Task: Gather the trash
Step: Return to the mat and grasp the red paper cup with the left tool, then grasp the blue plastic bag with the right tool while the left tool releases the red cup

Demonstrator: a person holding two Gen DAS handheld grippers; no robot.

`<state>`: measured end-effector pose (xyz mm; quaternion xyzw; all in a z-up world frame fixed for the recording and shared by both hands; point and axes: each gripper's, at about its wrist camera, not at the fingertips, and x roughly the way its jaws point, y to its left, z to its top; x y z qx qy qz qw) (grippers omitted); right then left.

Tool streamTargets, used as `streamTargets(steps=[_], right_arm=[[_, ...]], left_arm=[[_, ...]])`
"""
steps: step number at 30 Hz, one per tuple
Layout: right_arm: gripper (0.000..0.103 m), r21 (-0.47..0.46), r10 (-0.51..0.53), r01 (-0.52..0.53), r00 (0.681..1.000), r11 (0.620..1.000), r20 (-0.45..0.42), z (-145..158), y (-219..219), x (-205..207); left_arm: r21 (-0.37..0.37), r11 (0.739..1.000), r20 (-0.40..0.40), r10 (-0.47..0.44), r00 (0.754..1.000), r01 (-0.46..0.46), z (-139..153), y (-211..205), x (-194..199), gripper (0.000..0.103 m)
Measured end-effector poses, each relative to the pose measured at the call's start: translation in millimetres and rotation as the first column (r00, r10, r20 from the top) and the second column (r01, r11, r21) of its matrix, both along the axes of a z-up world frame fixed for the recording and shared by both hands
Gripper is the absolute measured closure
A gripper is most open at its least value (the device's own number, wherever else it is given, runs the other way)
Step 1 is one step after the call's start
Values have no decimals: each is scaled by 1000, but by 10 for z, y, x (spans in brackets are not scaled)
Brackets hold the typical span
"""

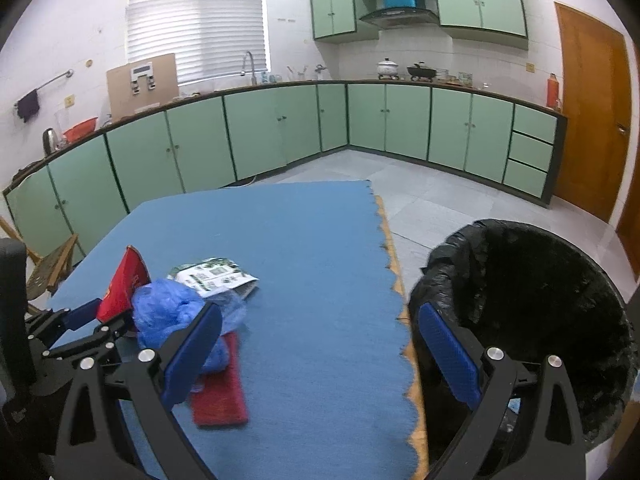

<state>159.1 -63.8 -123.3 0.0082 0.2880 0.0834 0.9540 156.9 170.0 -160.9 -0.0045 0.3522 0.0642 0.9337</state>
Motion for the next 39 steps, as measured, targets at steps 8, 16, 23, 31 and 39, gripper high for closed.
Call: streamTargets(steps=[8, 16, 23, 31, 39], right_arm=[[6, 9, 97, -97, 995, 995, -4, -9, 378, 18], [7, -2, 172, -173, 985, 985, -27, -71, 779, 89], [10, -13, 188, -190, 980, 982, -69, -183, 938, 181], [54, 16, 259, -259, 957, 966, -131, -296, 985, 215], [77, 48, 303, -300, 946, 953, -111, -173, 896, 173]], left_arm=[[-35, 996, 23, 84, 996, -83, 95, 316, -117, 58], [-30, 994, 38, 106, 994, -105, 160, 487, -194, 59], [-36, 993, 33, 117, 993, -116, 146, 577, -211, 59], [-48, 992, 28, 118, 993, -117, 133, 637, -191, 60], [-59, 993, 50, 103, 993, -100, 203, 573, -221, 60]])
